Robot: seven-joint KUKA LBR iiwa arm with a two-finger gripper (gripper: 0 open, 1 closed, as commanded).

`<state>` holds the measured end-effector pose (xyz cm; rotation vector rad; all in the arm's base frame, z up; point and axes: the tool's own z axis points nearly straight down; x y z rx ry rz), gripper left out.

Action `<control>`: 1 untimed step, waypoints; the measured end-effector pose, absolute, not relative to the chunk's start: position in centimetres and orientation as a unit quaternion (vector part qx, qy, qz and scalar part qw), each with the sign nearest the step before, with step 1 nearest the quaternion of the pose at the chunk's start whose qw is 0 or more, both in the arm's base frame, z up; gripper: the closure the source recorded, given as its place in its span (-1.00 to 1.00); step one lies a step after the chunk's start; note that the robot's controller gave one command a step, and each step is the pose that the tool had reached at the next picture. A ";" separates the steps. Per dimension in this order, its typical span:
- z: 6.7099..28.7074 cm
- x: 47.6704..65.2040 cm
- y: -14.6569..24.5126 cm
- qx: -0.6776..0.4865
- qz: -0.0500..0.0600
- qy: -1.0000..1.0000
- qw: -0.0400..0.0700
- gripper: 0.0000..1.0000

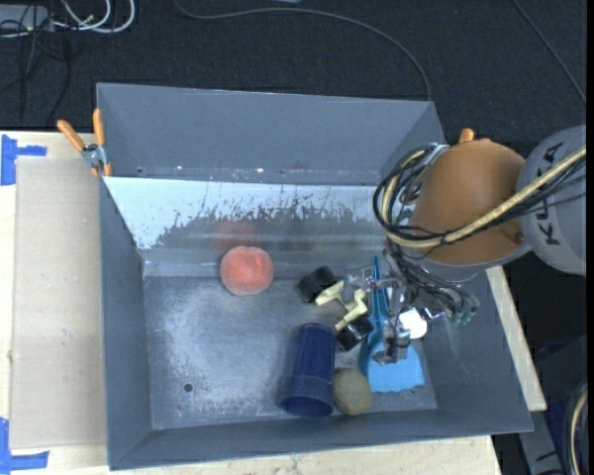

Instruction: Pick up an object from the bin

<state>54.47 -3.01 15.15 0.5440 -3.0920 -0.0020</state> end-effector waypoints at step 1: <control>8.3 53.9 -2.8 0.203 -0.001 -0.979 0.000 -1.00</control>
Offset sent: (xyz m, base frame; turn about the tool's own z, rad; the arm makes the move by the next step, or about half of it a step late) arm 0.0074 0.0038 -0.0815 -0.1756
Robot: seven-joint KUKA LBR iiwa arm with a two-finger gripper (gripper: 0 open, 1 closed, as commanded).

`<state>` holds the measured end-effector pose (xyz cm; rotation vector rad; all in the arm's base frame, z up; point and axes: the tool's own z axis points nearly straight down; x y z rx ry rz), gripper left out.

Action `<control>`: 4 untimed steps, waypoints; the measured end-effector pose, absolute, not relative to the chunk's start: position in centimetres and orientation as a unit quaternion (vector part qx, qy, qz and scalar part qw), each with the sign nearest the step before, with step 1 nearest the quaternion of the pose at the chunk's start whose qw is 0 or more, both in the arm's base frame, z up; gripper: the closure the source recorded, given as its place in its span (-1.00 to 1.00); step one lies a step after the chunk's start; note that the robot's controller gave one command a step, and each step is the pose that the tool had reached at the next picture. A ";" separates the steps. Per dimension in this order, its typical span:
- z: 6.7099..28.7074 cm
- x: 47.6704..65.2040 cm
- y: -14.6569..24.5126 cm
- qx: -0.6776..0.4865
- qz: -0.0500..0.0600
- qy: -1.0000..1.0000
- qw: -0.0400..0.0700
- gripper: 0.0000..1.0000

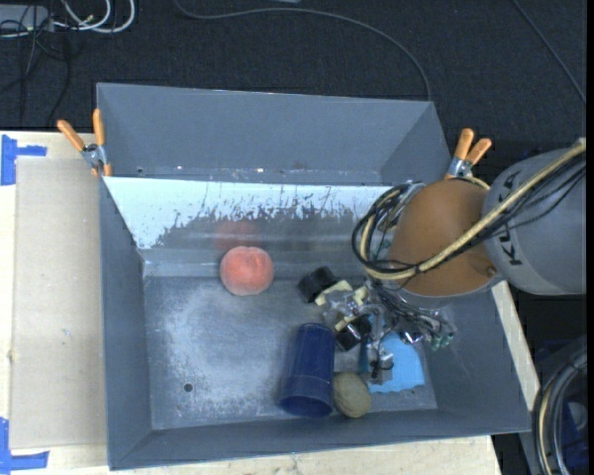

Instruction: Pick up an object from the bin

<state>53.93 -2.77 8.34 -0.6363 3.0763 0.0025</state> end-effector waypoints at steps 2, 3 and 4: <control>6.9 55.2 -2.5 -0.258 0.001 0.966 0.000 1.00; 7.3 55.2 -2.5 -0.258 0.001 0.966 -0.001 1.00; 8.5 55.1 -2.5 -0.257 0.002 0.966 -0.002 1.00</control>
Offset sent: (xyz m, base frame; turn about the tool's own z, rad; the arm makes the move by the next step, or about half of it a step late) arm 0.0000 0.0000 0.0000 0.0000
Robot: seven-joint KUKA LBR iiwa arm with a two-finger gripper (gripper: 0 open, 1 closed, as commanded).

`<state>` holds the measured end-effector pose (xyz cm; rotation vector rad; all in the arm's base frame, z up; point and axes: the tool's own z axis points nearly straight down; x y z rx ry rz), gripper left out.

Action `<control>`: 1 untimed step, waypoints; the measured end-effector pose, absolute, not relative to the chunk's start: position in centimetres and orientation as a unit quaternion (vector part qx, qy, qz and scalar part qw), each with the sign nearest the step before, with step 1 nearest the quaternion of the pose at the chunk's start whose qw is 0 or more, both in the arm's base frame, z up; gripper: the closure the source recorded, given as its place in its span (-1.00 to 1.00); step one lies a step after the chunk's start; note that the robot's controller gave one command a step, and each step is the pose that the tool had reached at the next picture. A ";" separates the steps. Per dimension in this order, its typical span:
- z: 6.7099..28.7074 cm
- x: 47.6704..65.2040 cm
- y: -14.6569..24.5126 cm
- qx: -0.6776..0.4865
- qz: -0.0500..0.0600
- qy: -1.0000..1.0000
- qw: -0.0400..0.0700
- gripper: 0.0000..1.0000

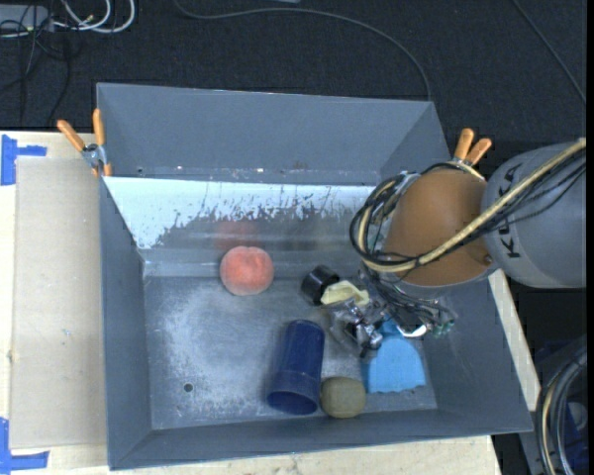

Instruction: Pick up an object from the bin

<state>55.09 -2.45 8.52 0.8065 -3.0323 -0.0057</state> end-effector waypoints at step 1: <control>9.7 55.0 -2.4 0.257 -0.002 -0.966 0.003 1.00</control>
Offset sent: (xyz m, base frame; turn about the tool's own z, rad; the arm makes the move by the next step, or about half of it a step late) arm -0.0001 -0.0001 0.0624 0.0000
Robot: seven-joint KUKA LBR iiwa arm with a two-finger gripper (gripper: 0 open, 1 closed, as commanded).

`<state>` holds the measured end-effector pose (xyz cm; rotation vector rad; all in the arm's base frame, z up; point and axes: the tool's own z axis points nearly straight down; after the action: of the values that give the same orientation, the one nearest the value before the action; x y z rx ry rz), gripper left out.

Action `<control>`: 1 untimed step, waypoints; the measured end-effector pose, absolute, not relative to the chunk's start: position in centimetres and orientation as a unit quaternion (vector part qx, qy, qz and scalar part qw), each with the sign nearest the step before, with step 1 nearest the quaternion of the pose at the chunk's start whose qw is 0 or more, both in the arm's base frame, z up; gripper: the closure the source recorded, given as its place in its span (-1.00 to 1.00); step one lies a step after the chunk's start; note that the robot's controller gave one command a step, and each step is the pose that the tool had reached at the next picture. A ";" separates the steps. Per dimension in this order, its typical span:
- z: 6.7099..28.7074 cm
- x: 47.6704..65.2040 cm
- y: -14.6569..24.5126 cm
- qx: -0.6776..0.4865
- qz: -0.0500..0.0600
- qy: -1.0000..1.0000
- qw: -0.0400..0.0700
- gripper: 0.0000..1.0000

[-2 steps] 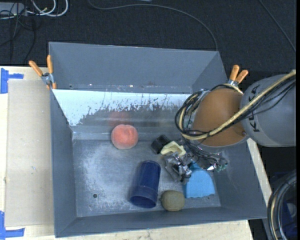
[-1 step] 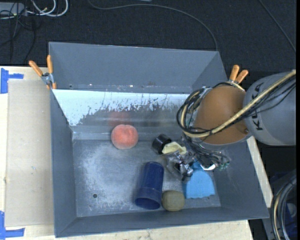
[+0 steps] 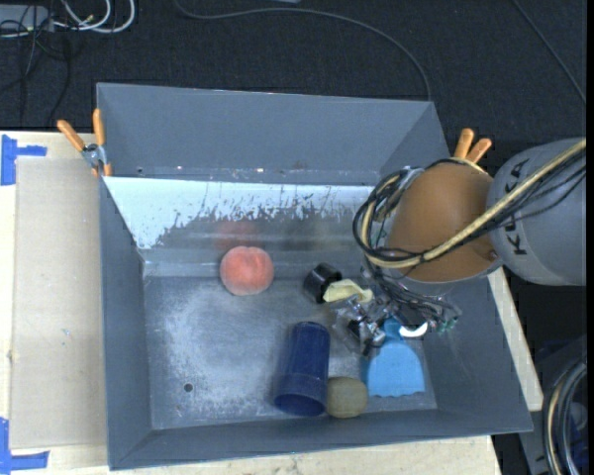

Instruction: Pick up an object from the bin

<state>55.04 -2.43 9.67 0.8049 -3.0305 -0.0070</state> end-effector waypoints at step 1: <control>11.1 55.0 -2.4 0.256 -0.002 -0.967 0.003 1.00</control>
Offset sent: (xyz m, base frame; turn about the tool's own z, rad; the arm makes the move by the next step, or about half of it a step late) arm -0.0001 0.0000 0.0017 0.0000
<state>55.03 -2.39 11.08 0.8031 -3.0303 -0.0077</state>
